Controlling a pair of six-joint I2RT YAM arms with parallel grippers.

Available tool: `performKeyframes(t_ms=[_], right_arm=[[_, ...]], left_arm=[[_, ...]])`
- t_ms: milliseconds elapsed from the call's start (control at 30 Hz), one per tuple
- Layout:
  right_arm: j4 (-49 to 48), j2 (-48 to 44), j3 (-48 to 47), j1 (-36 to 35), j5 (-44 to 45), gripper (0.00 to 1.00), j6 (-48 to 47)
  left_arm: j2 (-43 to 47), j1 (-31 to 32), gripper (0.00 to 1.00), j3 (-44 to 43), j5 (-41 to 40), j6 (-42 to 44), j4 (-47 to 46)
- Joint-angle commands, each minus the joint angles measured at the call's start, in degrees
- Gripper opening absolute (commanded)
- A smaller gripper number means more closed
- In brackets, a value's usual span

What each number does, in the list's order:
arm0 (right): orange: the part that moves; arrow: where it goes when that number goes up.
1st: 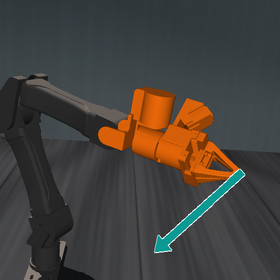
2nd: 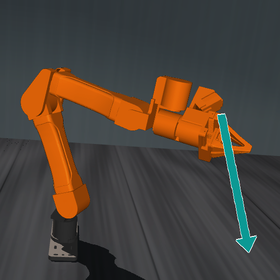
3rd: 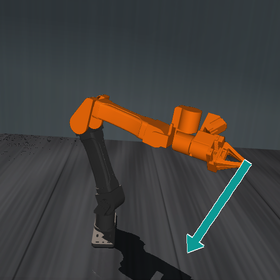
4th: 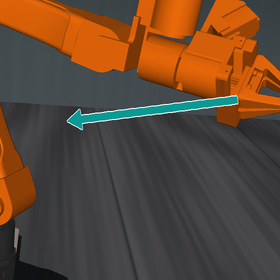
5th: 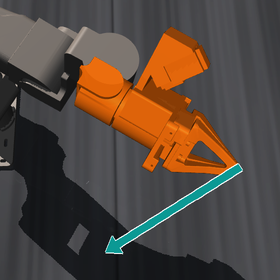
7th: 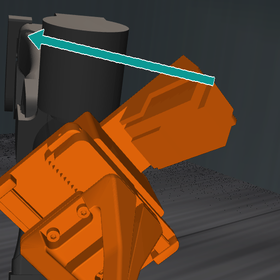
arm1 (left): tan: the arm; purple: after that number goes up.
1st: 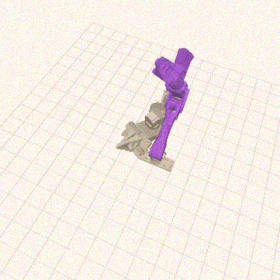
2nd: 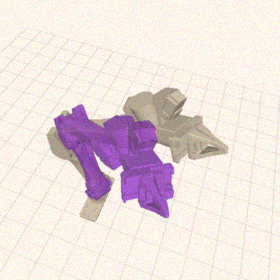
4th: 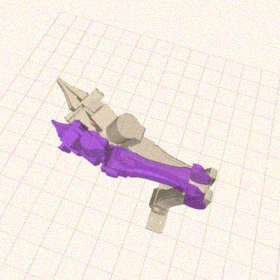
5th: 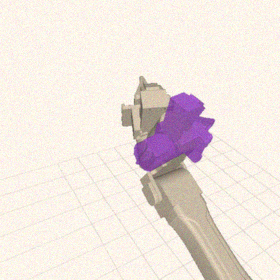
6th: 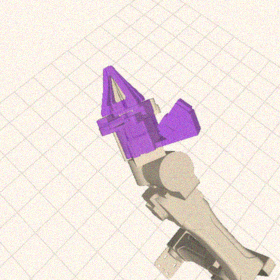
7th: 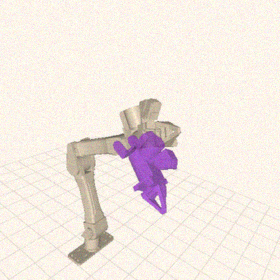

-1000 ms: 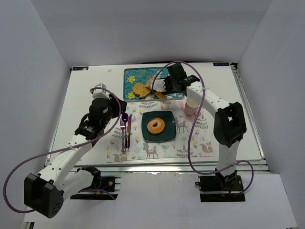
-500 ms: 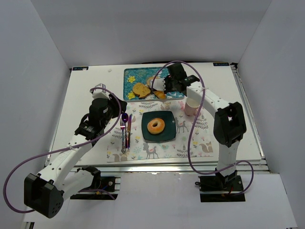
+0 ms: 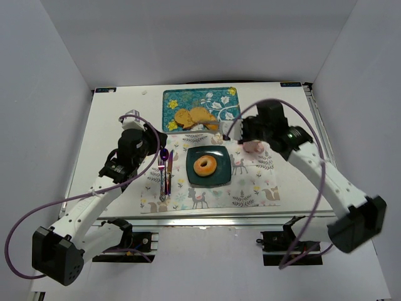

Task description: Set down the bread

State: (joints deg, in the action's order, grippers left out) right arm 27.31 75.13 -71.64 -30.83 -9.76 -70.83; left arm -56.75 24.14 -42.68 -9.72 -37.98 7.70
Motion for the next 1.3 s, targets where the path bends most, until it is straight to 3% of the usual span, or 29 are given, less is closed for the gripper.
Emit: performKeyframes(t_ms=[0, 133, 367, 700, 1133, 1267], right_arm=[[4.0, -6.5, 6.9, 0.0, -6.8, 0.07, -0.2], [4.9, -12.1, 14.7, -0.1, -7.0, 0.09, 1.2], [4.5, -13.4, 18.5, -0.3, -6.6, 0.15, 3.1], [7.8, -15.4, 20.6, -0.3, -8.5, 0.44, 0.9], [10.4, -17.1, 16.0, -0.3, -13.4, 0.48, 2.9], [9.5, -17.5, 11.6, -0.5, -16.0, 0.44, 6.8]], left_arm=[[-0.5, 0.0, 0.55, -0.2, 0.2, 0.2, -0.8], [-1.3, 0.0, 0.55, -0.2, 1.0, 0.2, -1.5], [-2.7, 0.0, 0.55, -1.4, 1.5, 0.7, -1.2], [-1.1, 0.0, 0.55, 0.3, 0.9, -0.2, -1.6], [-2.0, -0.1, 0.56, -0.4, 1.1, 0.3, -1.6], [-2.0, 0.0, 0.55, -0.5, 1.2, 0.2, -1.5]])
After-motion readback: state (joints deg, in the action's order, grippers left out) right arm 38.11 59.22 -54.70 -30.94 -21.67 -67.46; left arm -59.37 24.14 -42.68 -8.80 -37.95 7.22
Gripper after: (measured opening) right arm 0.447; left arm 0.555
